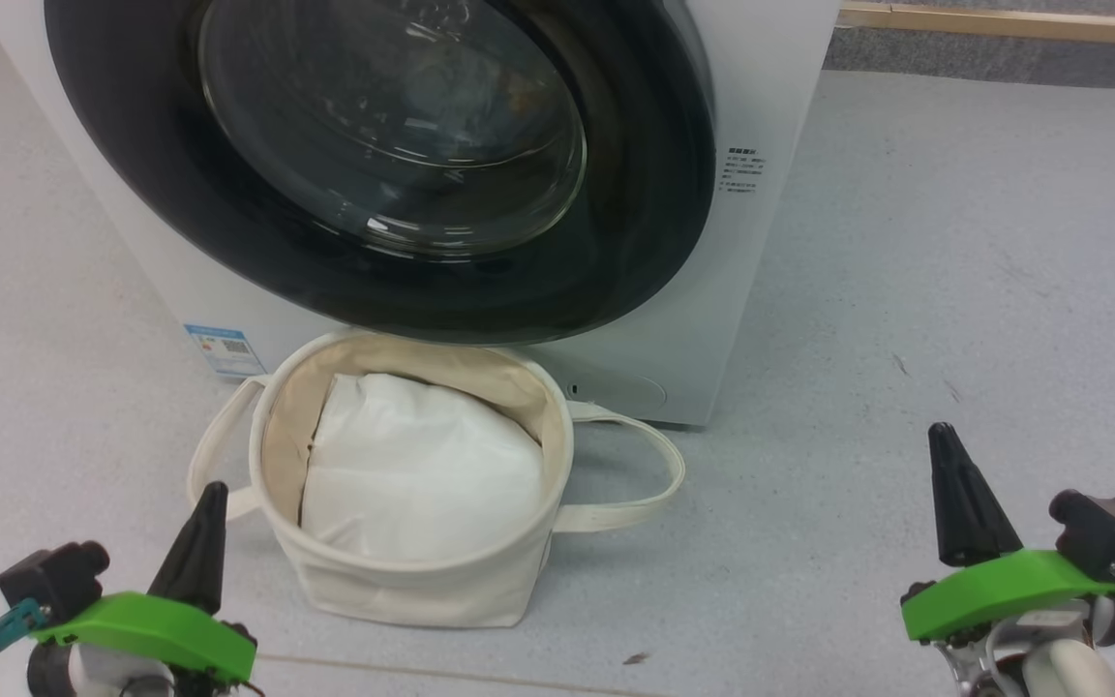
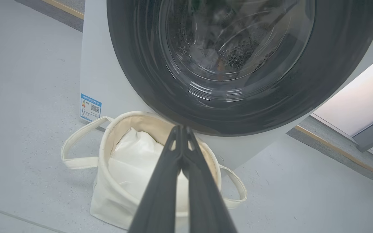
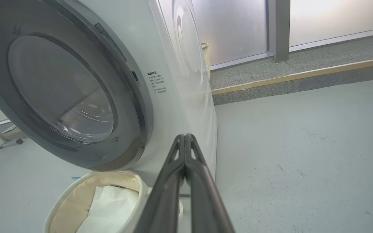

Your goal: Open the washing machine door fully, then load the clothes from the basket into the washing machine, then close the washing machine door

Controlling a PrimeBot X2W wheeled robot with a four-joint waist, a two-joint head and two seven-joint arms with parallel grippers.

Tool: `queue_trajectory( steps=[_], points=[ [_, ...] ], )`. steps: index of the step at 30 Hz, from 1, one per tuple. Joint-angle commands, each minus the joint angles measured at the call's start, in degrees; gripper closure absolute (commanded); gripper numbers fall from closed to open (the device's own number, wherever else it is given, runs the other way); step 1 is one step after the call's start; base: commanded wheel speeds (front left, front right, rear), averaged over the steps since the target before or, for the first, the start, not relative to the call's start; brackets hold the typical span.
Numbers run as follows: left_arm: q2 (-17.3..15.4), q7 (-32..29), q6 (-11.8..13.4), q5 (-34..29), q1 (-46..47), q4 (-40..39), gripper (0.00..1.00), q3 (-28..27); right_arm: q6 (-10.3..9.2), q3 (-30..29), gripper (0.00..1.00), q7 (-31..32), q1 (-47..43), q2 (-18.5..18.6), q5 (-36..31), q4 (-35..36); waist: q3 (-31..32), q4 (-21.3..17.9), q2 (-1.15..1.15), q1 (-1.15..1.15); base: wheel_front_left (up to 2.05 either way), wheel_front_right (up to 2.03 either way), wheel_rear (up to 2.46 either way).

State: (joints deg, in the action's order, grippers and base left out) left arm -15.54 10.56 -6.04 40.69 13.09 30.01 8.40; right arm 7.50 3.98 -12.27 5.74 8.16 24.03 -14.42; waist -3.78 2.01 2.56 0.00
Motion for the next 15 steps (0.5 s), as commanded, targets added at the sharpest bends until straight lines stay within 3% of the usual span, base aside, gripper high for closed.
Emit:
queue_trajectory(
  steps=[1, 15],
  points=[
    [-0.5, -0.6, 0.3, 1.5, 2.4, -2.4, 1.00, -1.6, 0.00, -0.9, 1.00, 0.5, 2.5, 0.3, 2.0, 1.4, 0.0, 0.0, 0.00, 0.00, 0.00, 0.00, 0.00],
    [1.0, -2.4, 0.7, 7.4, 1.3, -4.5, 1.00, -3.1, 0.00, -2.0, 1.00, 2.6, 2.7, -0.3, 9.7, 0.9, 0.0, -0.3, 0.16, 0.00, 0.00, 0.00, 0.00]
  ],
)
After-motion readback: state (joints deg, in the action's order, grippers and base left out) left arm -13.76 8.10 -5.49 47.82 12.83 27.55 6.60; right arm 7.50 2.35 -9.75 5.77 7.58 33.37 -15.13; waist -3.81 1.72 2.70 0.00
